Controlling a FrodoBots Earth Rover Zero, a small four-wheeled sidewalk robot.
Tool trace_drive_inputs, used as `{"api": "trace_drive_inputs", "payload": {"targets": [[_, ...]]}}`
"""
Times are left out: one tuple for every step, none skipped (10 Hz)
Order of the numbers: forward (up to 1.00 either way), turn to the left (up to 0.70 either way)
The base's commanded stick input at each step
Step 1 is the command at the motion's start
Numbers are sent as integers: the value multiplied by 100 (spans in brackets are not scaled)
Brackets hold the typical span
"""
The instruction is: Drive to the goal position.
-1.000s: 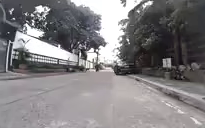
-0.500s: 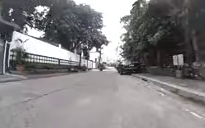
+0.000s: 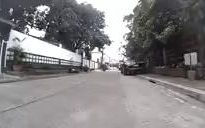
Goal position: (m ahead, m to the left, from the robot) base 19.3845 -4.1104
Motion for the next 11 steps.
{"api": "trace_drive_inputs", "payload": {"targets": [[100, -40], [100, -40], [100, -40], [100, -22], [100, 0], [100, 0], [100, 0], [100, 0], [100, 0], [100, 0], [100, 0]]}}
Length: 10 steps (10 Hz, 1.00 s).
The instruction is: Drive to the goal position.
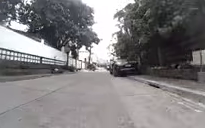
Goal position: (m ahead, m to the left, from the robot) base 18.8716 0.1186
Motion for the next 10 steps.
{"api": "trace_drive_inputs", "payload": {"targets": [[100, 0], [100, 0], [100, 0], [100, 0], [100, 0], [100, 0], [100, 0], [100, 0], [100, 0], [100, 0]]}}
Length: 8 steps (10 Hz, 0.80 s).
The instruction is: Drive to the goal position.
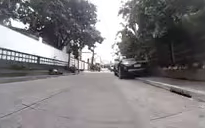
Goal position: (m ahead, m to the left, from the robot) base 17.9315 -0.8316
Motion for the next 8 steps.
{"api": "trace_drive_inputs", "payload": {"targets": [[100, 0], [100, 0], [100, 0], [100, 0], [100, 0], [100, 0], [100, 0], [100, 0]]}}
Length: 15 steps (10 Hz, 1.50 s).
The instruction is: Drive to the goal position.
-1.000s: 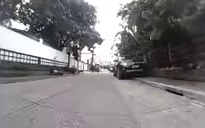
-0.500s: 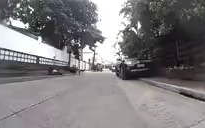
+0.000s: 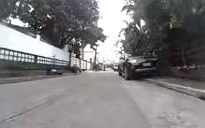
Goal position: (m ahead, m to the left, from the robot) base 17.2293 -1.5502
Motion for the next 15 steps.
{"api": "trace_drive_inputs", "payload": {"targets": [[100, 0], [100, 0], [100, 0], [100, 0], [100, -5], [100, -25], [100, -40], [100, -40], [100, -40], [100, -40], [100, -36], [100, -11], [100, 0], [100, 0], [100, 0]]}}
